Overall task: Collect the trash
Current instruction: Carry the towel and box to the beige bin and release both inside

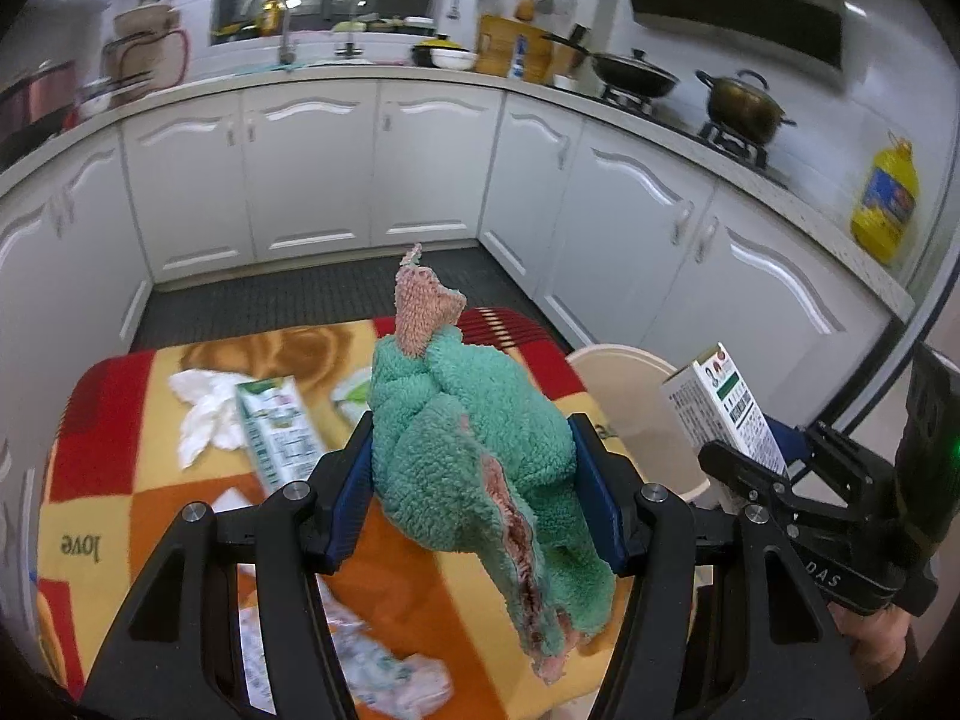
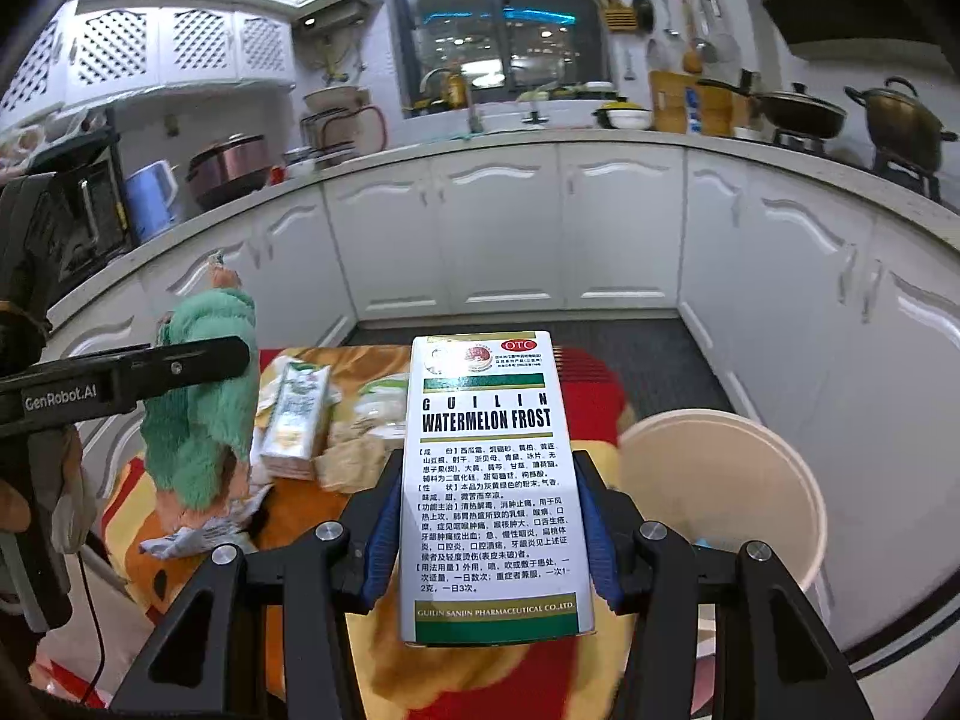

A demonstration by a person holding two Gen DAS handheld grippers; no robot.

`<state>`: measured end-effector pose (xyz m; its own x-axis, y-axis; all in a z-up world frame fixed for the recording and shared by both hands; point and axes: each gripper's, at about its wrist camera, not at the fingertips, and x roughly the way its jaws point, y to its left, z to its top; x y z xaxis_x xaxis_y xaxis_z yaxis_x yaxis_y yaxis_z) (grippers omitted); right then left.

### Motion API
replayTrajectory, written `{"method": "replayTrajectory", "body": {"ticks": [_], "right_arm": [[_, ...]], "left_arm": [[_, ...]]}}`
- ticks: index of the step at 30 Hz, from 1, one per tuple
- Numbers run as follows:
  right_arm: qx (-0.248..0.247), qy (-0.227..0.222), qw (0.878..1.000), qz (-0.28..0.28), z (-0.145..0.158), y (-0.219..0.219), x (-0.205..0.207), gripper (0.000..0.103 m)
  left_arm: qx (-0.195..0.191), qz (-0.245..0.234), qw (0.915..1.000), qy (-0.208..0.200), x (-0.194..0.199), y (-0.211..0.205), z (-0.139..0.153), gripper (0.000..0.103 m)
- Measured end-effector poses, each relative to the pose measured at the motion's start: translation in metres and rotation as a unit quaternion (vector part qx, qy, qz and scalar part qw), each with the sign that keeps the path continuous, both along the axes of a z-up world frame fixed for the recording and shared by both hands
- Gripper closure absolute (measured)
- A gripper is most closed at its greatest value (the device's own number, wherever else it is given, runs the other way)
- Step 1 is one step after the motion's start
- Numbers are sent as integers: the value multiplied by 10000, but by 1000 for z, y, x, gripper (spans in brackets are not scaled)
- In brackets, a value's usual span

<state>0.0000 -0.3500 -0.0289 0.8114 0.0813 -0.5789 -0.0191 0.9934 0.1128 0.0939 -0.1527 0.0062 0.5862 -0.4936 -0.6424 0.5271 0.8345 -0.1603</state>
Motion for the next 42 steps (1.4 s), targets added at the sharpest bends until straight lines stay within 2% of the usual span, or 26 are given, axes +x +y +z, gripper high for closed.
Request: {"method": "replayTrajectory", "body": {"ticks": [11,23,30,42], "right_arm": [[142,101,9977,-655,-8,-61,-15,53],[348,492,9900,-1273,-42,-125,-11,53],[445,745,9864,-1393,-67,-145,0,53],[638,1176,9794,-1516,-110,-164,30,53]], "left_arm": [[278,-512,9983,48,-8,-75,-12,44],[466,-863,9945,360,5,-152,-40,44],[508,-860,9933,588,19,-187,-64,43],[589,-683,9931,753,45,-214,-97,41]]}}
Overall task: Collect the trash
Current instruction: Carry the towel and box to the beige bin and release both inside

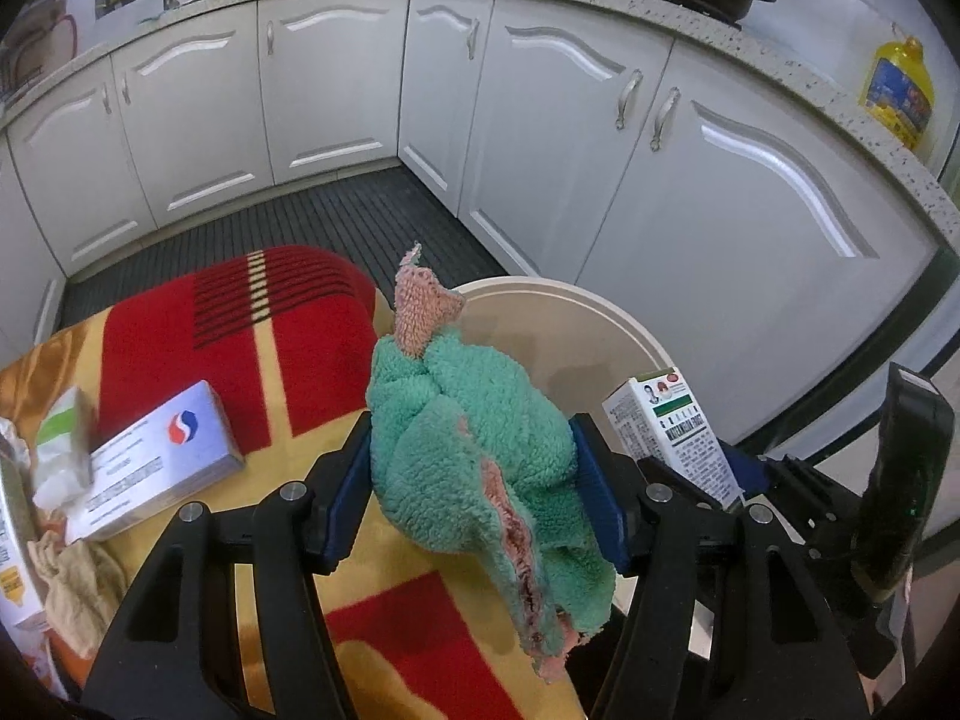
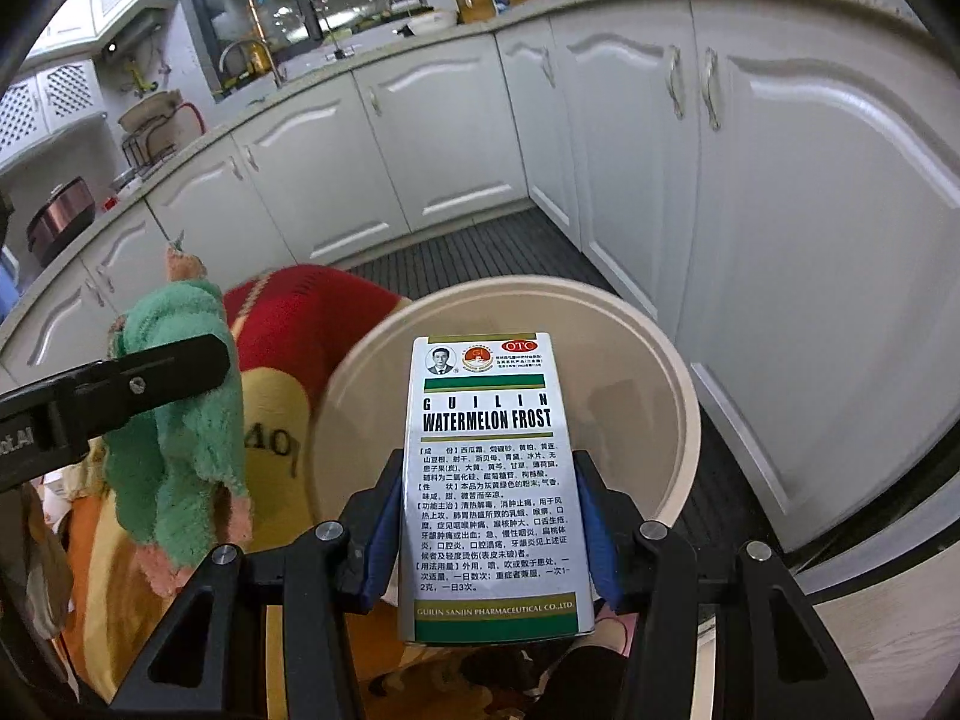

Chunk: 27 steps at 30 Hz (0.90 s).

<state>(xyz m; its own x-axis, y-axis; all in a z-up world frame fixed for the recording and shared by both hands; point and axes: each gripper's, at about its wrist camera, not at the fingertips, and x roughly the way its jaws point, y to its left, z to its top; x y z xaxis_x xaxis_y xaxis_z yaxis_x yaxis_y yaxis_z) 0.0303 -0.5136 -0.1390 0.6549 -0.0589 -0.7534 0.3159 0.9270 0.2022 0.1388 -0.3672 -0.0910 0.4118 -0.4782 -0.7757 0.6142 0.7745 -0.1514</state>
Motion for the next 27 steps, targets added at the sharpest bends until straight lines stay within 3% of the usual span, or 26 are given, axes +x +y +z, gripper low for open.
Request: {"method": "replayTrajectory", "body": {"ticks": [4,9,15,27], "right_arm": [[24,120,9998,-130,-12,-5,8,53],[58,278,9991,-313,-21,-11,11,40],[132,229,9989,-390,-18,-11,4,36],[111,135,9993,-338,-4,2,-8,32]], "left_arm": [[-81,19,9999,113,6,-1,-6,40],[-277,-7,9995,139,9,2,-5,38],[-490,5,9988,79,7,10,3,28],[-383,93,9990,-223,-11,27,20,28]]}}
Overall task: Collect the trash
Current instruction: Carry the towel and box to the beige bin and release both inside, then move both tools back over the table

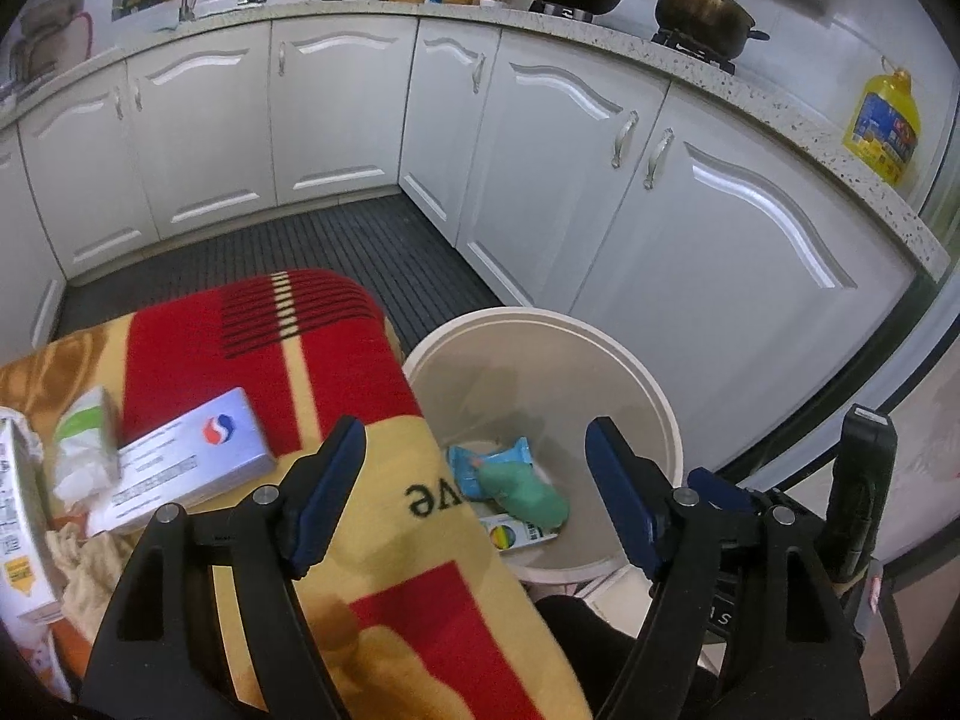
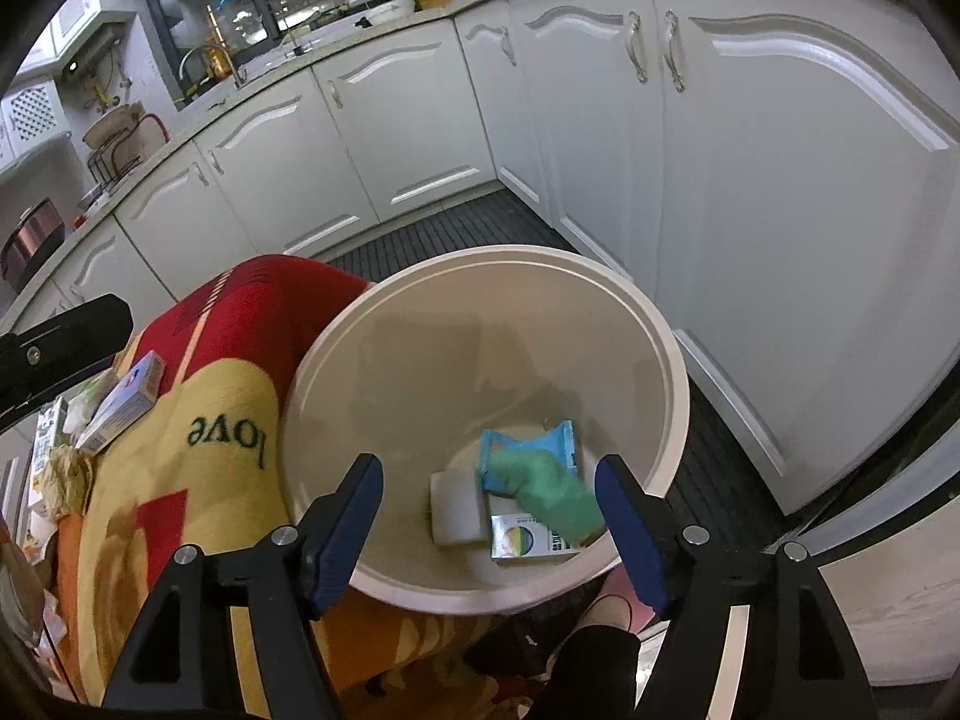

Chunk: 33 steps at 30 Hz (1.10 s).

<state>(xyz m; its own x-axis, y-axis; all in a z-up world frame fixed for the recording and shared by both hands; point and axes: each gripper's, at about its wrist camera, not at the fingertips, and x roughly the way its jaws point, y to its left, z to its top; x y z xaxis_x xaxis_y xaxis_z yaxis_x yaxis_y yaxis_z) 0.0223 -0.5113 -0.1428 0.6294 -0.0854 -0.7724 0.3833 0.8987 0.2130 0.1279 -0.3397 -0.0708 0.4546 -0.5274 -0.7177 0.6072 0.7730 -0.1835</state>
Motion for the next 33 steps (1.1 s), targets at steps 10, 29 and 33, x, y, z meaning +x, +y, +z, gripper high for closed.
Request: {"method": "replayTrajectory", "body": {"ticks": [10,29,33], "right_arm": [[-73,-212,9996,172,22,26,-8,29],[-246,-586,9928,1017,68,123,-16,22],[-272,-610,9903,1217,72,145,-13,22]], "left_arm": [[-26,218,9993,-297,-17,32,22,28],[-137,793,9947,-639,-44,146,52,28],[-115,928,9933,-672,-47,169,54,28]]}}
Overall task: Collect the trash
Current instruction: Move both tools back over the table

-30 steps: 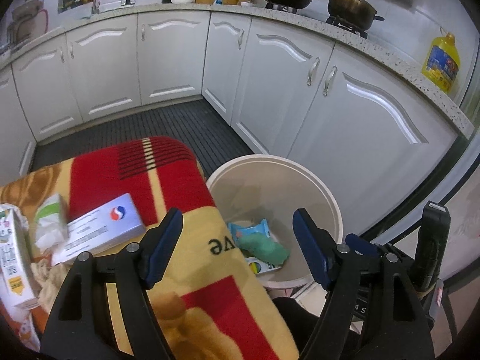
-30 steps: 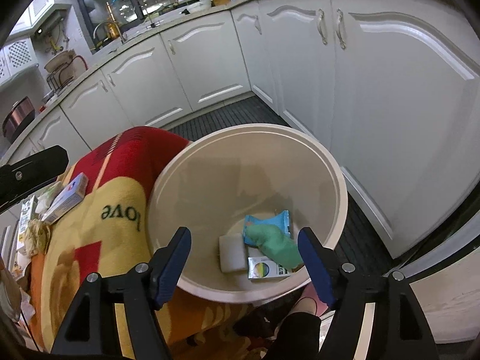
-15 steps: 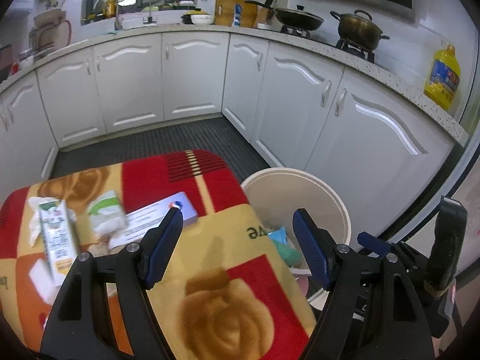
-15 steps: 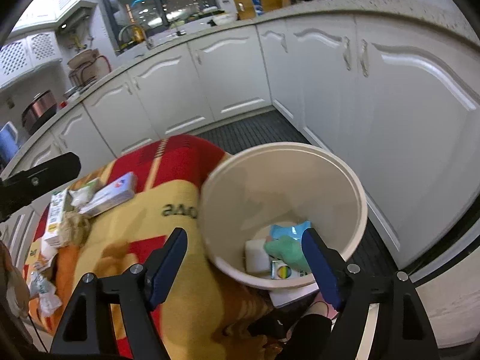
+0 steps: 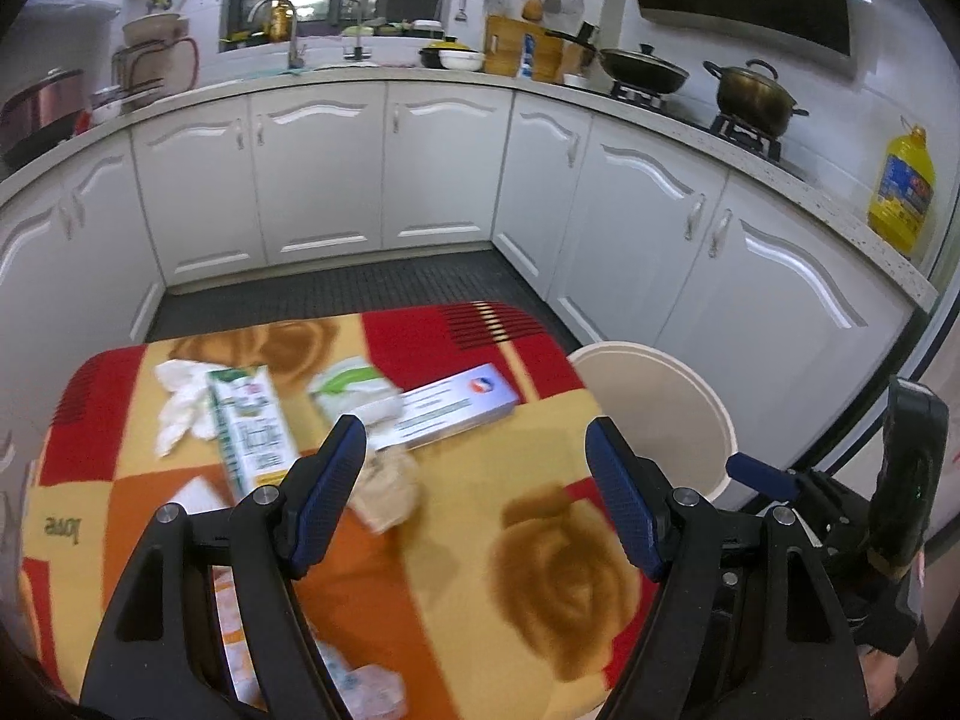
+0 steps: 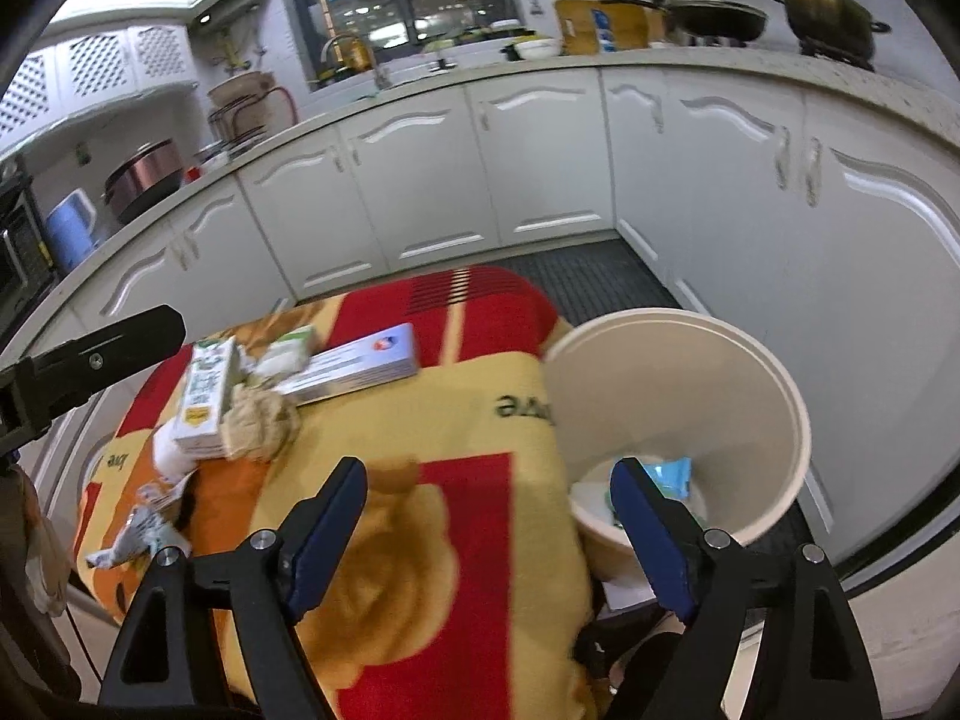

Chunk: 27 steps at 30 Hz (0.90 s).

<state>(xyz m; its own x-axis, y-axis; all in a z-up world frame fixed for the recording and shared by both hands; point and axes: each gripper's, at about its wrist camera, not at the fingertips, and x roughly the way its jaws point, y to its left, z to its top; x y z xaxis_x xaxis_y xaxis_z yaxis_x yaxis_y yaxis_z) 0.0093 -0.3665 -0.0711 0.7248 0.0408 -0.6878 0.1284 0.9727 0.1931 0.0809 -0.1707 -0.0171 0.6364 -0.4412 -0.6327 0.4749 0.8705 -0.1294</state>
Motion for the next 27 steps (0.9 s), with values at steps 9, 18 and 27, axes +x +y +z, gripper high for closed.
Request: {"method": "replayTrajectory", "body": {"ticks": [9,18,27], "right_arm": [[-122,-58,9993,345,7,42,7,21],[-218,-75,9982,554,11,67,8,20],[14,64,9949,1011,5,91,6,19]], "left_arm": [[8,376,9992,-127,-5,47,1,28],[-87,495,9987,-21,-6,79,-6,28],[-258,553,9971,460,2,132,-21,28]]}}
